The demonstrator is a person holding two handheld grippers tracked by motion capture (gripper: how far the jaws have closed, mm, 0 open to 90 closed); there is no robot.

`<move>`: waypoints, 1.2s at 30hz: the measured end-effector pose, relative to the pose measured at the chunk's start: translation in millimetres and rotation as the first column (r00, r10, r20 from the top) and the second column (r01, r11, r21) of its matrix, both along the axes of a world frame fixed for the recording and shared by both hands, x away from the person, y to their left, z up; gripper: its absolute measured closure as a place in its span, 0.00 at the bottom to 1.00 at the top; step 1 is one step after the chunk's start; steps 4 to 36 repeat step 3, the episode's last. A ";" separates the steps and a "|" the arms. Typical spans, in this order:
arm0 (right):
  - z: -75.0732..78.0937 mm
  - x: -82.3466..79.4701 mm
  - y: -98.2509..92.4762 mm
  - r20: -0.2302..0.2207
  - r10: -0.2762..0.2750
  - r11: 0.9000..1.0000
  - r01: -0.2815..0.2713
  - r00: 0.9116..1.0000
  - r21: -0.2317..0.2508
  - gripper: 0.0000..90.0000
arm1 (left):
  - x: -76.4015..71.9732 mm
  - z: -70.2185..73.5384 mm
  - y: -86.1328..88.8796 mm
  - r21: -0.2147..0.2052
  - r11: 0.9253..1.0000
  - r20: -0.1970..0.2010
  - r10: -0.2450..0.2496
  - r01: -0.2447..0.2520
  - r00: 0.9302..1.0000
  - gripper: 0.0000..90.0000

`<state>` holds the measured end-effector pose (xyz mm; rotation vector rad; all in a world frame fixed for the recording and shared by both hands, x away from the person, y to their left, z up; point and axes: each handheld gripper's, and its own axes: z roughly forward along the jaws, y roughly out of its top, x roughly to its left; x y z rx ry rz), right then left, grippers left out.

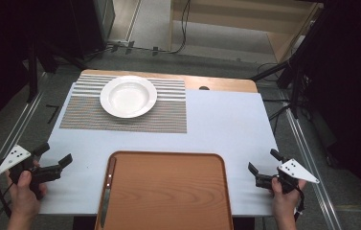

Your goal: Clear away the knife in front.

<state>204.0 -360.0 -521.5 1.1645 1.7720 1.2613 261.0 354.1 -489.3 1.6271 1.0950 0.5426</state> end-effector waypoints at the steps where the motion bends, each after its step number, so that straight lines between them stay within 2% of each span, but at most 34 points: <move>1: 0.1 -0.1 0.1 -0.003 -0.005 1.000 0.005 1.000 0.001 0.00 | 0.0 0.0 0.0 0.000 1.000 0.000 0.000 0.000 1.000 0.00; 36: 0.2 0.2 -0.2 -0.007 -0.010 1.000 0.010 1.000 0.002 0.00 | 0.4 -0.5 0.4 -0.005 1.000 -0.005 0.005 -0.005 1.000 0.00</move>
